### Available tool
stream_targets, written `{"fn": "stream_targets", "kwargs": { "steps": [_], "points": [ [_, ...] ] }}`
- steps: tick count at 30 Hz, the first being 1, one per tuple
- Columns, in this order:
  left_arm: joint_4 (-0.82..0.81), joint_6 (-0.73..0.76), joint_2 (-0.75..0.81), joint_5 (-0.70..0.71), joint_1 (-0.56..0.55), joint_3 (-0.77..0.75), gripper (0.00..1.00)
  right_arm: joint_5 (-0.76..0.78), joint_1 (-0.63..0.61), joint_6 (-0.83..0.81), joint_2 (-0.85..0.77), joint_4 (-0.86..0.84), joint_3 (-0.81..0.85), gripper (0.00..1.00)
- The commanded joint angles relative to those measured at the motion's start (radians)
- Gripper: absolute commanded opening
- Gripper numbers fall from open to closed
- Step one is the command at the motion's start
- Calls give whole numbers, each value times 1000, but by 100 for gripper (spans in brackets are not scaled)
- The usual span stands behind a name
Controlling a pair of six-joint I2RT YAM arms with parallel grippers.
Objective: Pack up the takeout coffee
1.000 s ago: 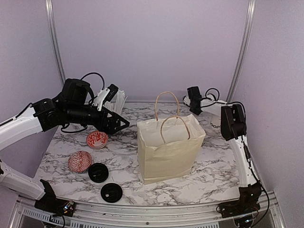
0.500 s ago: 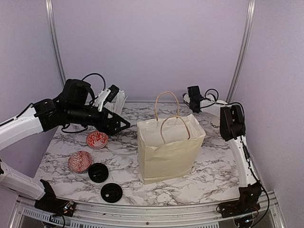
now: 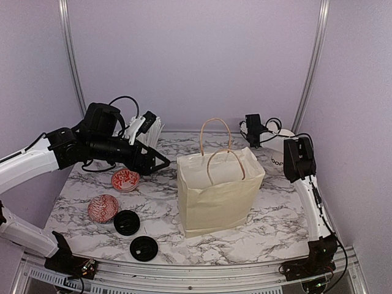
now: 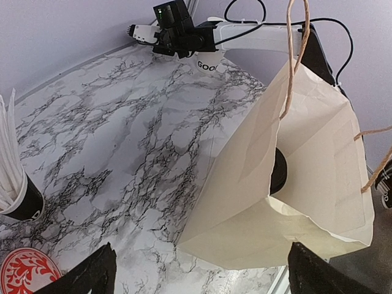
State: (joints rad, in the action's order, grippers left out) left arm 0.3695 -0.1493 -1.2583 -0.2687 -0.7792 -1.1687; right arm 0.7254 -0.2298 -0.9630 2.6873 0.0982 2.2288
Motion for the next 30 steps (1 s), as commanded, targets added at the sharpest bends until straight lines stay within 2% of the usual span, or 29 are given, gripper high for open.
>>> {"fn": "stream_targets", "kwargs": {
  "steps": [1,13,19,24,28,30],
  "points": [
    [-24,4,-19,-23,-2,13,99,73,16,-17,21,-151,48,22],
    [-45,-21,-20,-51,-2,42,99,65,31,-16,75,-171,89,0],
    [-53,-31,-30,-59,-3,48,99,64,38,1,74,-144,106,0],
    [-56,-31,-27,-57,-4,51,99,-20,34,125,17,39,158,0],
    [-66,-34,-24,-63,-4,63,99,-90,31,184,-40,106,155,0],
    [-71,-33,-24,-66,-3,70,99,-101,29,192,-52,111,151,26]
  ]
}}
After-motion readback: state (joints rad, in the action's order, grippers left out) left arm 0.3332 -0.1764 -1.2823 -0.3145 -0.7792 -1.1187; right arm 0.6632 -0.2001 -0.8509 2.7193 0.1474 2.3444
